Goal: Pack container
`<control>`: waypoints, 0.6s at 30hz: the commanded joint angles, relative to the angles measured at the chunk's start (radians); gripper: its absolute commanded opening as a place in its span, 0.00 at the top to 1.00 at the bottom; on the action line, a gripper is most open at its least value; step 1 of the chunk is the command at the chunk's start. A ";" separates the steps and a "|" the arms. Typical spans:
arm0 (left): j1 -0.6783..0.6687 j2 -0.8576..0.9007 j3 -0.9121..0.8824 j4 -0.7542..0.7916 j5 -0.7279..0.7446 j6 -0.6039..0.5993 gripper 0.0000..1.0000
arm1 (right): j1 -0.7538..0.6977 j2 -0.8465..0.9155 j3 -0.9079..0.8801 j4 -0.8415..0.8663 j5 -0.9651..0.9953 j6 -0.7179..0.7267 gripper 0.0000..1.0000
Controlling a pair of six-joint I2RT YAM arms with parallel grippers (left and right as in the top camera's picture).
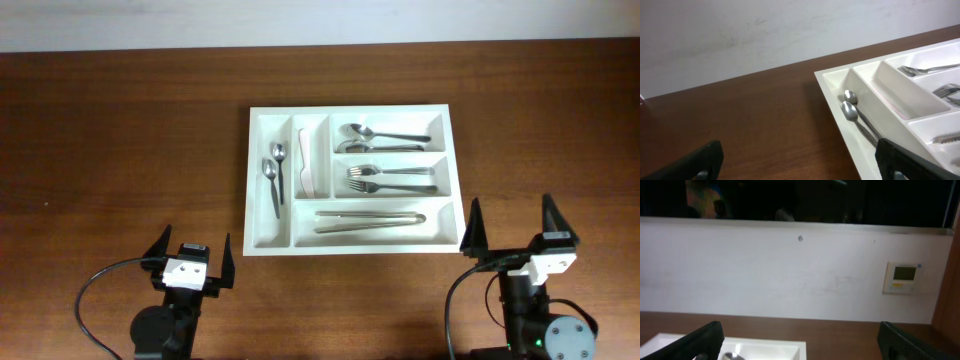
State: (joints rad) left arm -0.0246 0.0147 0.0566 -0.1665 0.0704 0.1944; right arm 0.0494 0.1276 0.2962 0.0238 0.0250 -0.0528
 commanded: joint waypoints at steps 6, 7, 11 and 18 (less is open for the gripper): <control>0.008 -0.010 -0.010 0.007 -0.014 0.005 0.01 | 0.011 -0.125 -0.119 -0.002 -0.013 -0.022 0.01; 0.008 -0.010 -0.010 0.007 -0.014 0.005 0.01 | 0.011 -0.124 -0.129 -0.002 -0.013 -0.022 0.01; 0.008 -0.010 -0.010 0.007 -0.014 0.005 0.01 | 0.009 -0.124 -0.174 -0.009 -0.013 -0.021 0.01; 0.008 -0.010 -0.010 0.007 -0.014 0.005 0.01 | 0.005 -0.124 -0.262 -0.009 0.010 0.036 0.01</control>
State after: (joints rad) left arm -0.0246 0.0147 0.0566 -0.1665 0.0704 0.1944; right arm 0.0494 0.0143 0.0692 0.0124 0.0238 -0.0631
